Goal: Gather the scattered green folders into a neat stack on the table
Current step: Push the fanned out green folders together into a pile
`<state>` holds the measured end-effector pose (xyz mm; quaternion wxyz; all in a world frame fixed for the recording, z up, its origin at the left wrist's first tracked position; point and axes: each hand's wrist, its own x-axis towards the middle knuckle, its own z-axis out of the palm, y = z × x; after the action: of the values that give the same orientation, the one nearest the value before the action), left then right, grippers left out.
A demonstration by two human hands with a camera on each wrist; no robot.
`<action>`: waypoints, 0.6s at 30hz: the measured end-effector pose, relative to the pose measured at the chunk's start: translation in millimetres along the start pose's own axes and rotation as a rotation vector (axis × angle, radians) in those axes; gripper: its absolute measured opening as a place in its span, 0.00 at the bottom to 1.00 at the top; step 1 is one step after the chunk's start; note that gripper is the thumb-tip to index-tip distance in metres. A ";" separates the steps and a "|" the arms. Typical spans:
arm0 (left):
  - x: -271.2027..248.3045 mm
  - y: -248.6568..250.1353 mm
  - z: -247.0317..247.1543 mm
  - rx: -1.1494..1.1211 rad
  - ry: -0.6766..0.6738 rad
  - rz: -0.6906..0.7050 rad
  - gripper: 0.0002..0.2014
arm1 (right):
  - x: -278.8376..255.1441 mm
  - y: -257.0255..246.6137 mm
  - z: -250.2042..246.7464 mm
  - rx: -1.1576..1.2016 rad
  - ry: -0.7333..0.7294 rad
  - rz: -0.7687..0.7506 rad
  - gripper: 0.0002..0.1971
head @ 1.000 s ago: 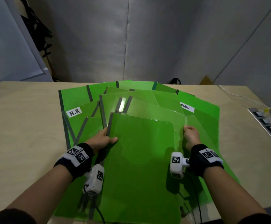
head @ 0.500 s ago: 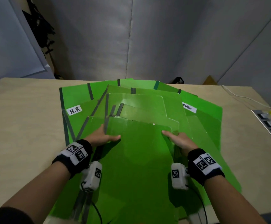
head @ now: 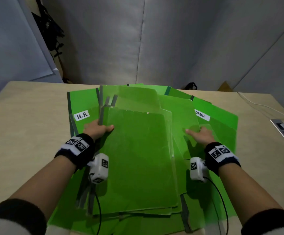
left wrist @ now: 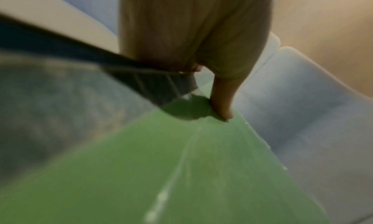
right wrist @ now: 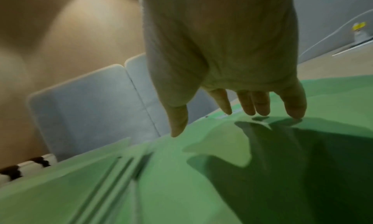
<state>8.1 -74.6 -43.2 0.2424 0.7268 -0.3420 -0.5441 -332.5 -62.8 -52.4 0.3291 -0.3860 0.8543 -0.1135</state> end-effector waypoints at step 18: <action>-7.0 -8.7 6.0 0.035 -0.122 -0.007 0.30 | -53.3 -7.4 35.1 -0.008 -0.258 -0.185 0.13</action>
<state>3.2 -63.6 -46.9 0.2062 0.6976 -0.3631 -0.5822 -279.5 -26.6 -50.3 0.4229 -0.4757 0.7660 -0.0895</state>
